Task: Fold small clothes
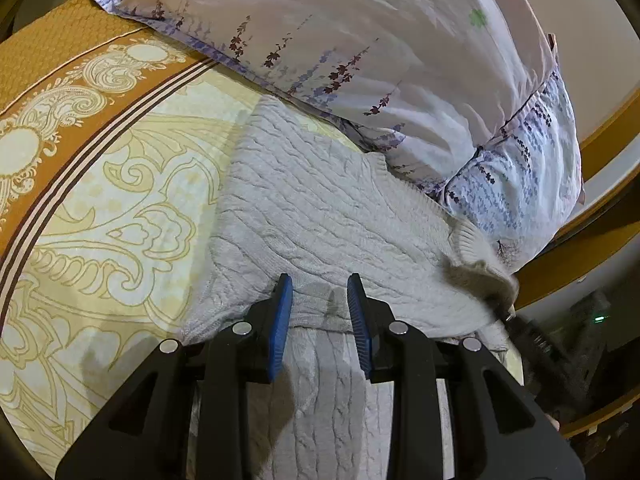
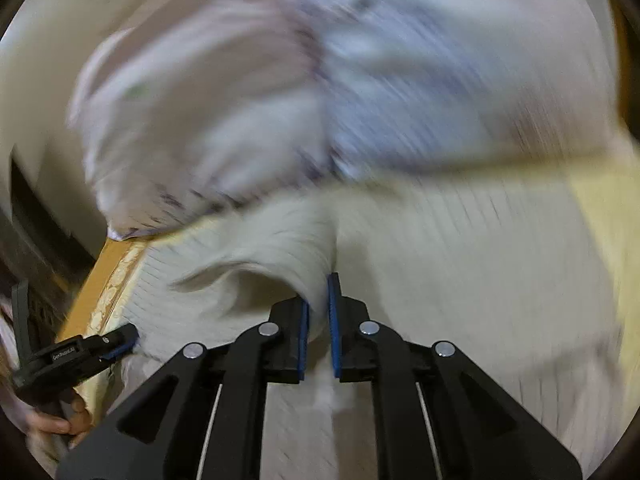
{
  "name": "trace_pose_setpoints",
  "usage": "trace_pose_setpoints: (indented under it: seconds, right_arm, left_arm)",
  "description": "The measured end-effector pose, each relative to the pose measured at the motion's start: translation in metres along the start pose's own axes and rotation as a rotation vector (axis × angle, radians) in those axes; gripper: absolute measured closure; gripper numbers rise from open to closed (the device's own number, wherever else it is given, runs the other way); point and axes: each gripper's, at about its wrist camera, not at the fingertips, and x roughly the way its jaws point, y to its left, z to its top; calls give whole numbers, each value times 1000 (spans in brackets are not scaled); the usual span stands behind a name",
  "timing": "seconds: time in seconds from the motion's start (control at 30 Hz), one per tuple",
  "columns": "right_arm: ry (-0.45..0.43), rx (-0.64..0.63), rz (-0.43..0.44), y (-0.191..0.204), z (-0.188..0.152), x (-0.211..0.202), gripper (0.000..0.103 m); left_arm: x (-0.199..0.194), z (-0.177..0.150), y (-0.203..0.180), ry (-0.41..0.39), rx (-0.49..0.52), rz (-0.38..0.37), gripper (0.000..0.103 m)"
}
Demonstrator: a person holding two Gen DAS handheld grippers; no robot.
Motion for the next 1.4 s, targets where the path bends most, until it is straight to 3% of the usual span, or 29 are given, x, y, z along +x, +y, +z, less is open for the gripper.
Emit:
trace_pose_setpoints:
  seconds: [0.07, 0.2, 0.53, 0.6, 0.67, 0.8, 0.9, 1.03, 1.1, 1.2, 1.23, 1.27, 1.4]
  right_arm:
    - [17, 45, 9, -14, -3, 2, 79]
    - [-28, 94, 7, -28, 3, -6, 74]
    - [-93, 301, -53, -87, 12, -22, 74]
    - [-97, 321, -60, -95, 14, -23, 78]
    - [-92, 314, -73, -100, 19, -19, 94]
    - [-192, 244, -29, -93, 23, -46, 97]
    - [-241, 200, -64, -88, 23, -60, 97]
    - [-152, 239, -183, -109, 19, -35, 97]
    - [-112, 235, -189, -112, 18, -29, 95]
    - [-122, 246, -145, -112, 16, -47, 77]
    - [-132, 247, -118, -113, 12, -59, 61]
    - [-142, 243, -105, -114, 8, -68, 52]
    - [-114, 219, -50, -130, -21, -102, 50]
  left_arm:
    - [0, 0, 1, 1, -2, -2, 72]
    - [0, 0, 1, 0, -3, -4, 72]
    - [0, 0, 1, -1, -5, -4, 72]
    - [0, 0, 1, 0, -6, -4, 72]
    - [0, 0, 1, 1, -9, -5, 72]
    - [-2, -1, -3, 9, 3, -3, 70]
    - [-5, -2, -8, 10, 12, -28, 59]
    - [-12, -4, -20, 6, 60, -47, 48]
    - [-25, -7, -24, -27, 93, -44, 44]
    - [-45, -11, -21, -49, 124, -27, 43]
    - [-50, -12, -17, -49, 123, -21, 43]
    - [-56, -14, -12, -45, 119, -18, 43]
    - [-74, -36, 15, 3, 66, -47, 45]
